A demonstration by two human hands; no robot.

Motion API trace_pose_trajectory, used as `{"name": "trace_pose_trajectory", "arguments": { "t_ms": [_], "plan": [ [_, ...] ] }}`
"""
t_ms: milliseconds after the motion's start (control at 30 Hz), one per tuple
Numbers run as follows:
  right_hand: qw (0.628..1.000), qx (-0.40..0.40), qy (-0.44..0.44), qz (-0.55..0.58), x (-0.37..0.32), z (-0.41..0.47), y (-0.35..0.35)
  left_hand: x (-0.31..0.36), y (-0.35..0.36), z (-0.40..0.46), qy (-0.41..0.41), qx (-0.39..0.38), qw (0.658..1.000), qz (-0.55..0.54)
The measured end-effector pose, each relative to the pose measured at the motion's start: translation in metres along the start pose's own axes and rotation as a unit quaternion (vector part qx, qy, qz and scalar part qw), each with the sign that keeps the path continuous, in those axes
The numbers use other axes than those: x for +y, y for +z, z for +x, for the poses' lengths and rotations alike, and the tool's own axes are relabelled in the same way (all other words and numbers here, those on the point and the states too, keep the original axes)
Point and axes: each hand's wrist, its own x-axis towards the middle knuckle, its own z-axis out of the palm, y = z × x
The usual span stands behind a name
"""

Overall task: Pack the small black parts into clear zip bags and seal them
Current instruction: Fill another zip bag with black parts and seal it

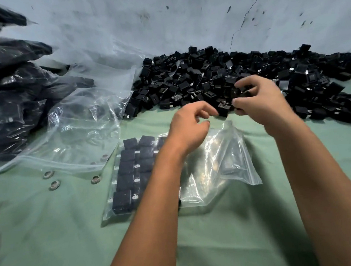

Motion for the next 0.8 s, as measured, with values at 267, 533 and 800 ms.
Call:
{"name": "trace_pose_trajectory", "arguments": {
  "t_ms": [267, 533, 800],
  "plan": [
    [0.968, -0.21, 0.038, -0.129, -0.02, -0.02, -0.045, 0.013, 0.018, -0.008, 0.071, -0.127, 0.986, 0.085],
    [0.906, -0.407, -0.05, -0.104, -0.028, -0.035, -0.024, 0.014, -0.021, 0.001, 0.079, -0.064, 0.995, 0.01],
    [0.855, -0.494, -0.11, -0.114, -0.012, -0.042, 0.011, 0.027, -0.03, 0.001, 0.104, -0.077, 0.99, -0.05]
  ]
}}
